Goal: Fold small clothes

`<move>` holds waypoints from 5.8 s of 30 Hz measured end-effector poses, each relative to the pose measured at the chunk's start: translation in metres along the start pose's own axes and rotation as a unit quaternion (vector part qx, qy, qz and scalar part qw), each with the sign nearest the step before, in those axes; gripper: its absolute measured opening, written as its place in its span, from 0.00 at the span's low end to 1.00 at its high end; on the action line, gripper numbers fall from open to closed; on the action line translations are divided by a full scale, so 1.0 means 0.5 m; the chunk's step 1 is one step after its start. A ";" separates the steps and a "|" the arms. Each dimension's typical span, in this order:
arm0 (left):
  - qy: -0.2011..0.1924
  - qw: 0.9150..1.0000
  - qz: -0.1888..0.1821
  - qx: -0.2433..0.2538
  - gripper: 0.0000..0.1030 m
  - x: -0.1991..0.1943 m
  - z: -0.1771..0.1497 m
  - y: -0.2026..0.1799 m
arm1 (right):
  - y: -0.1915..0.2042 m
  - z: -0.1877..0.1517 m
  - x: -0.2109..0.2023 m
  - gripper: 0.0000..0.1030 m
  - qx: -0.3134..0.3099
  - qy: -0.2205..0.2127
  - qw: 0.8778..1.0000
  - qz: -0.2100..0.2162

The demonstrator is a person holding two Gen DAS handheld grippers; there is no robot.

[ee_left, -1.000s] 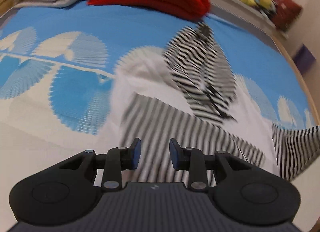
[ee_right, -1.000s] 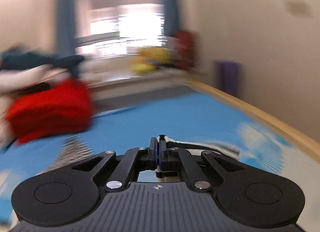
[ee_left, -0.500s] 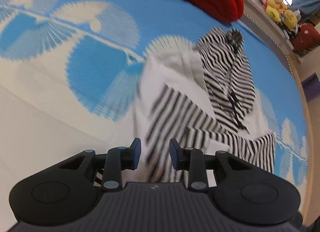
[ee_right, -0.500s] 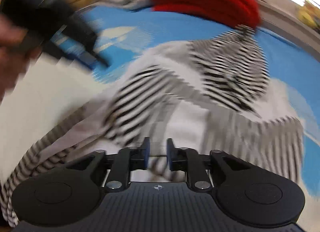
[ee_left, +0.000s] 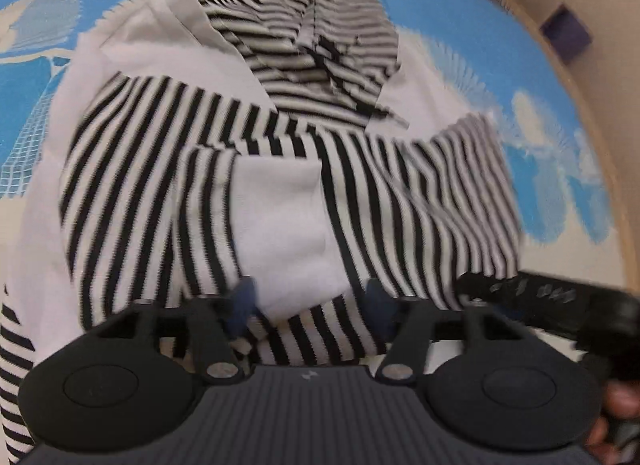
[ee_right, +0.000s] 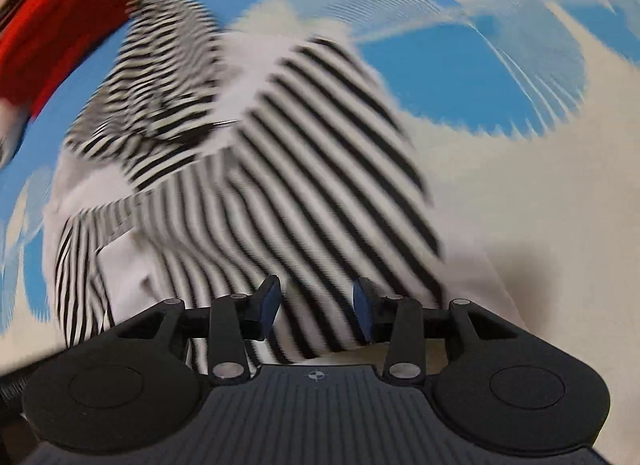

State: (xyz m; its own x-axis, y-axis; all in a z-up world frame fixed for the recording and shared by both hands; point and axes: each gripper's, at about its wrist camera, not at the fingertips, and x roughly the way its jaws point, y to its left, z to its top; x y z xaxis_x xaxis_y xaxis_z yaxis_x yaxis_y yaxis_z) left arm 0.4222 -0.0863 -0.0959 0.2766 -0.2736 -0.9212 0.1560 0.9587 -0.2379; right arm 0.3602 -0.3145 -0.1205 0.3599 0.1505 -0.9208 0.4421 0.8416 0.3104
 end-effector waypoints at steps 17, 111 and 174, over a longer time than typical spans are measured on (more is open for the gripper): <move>-0.110 0.970 0.123 -0.179 0.30 -0.225 -0.010 0.220 | 0.010 0.010 -0.004 0.42 0.021 0.012 1.000 -0.009; -0.147 0.974 0.166 -0.047 0.59 -0.153 0.075 0.065 | 0.062 0.017 -0.091 0.52 -0.105 -0.123 0.985 -0.054; -0.262 0.950 0.149 0.087 0.12 -0.083 0.256 0.010 | 0.056 0.015 -0.170 0.55 -0.267 -0.184 0.943 -0.081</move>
State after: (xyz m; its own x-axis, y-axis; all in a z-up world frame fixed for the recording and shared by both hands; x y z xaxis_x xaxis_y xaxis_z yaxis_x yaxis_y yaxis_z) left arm 0.5326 -0.0799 -0.0195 0.7592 -0.0372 -0.6498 0.1383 0.9848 0.1051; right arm 0.3481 -0.3077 -0.0316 0.6264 -0.1102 -0.7717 0.0752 0.9939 -0.0809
